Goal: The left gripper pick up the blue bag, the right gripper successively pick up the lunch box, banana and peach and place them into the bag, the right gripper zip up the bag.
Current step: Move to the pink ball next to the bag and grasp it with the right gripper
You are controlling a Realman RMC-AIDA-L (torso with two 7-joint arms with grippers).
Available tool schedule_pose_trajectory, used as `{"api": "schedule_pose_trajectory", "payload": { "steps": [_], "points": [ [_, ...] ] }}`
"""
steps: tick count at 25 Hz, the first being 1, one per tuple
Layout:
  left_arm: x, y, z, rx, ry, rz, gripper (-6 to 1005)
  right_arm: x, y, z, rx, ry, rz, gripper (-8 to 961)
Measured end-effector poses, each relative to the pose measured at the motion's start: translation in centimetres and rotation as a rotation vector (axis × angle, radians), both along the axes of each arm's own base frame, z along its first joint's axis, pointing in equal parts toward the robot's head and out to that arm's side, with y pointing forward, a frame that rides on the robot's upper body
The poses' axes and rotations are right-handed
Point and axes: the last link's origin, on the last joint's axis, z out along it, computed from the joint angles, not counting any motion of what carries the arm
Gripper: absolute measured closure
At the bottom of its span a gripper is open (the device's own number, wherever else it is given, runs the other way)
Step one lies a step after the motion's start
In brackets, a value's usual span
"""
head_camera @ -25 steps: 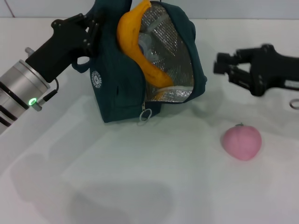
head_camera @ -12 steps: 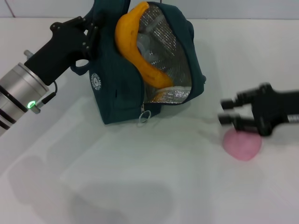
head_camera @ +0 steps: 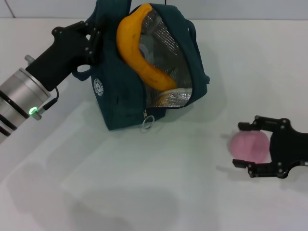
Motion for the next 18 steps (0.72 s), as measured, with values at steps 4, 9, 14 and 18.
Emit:
{"api": "schedule_pose_trajectory", "payload": {
  "steps": [4, 9, 14, 18],
  "points": [
    [-0.2, -0.2, -0.1, -0.001, 0.000, 0.006, 962, 1.5, -1.0, 0.4, 0.078, 0.060, -0.022, 210],
    [-0.2, -0.2, -0.1, -0.002, 0.000, 0.007, 962, 3.5, -1.8, -0.2, 0.102, 0.052, -0.087, 155],
    [-0.1, 0.1, -0.4, -0.014, 0.011, 0.011, 962, 5.0, -3.1, -1.2, 0.193, 0.085, -0.078, 146],
    [-0.2, 0.4, -0.7, -0.021, 0.034, 0.025, 962, 5.5, -3.4, -1.3, 0.254, 0.108, -0.094, 147]
  ]
}}
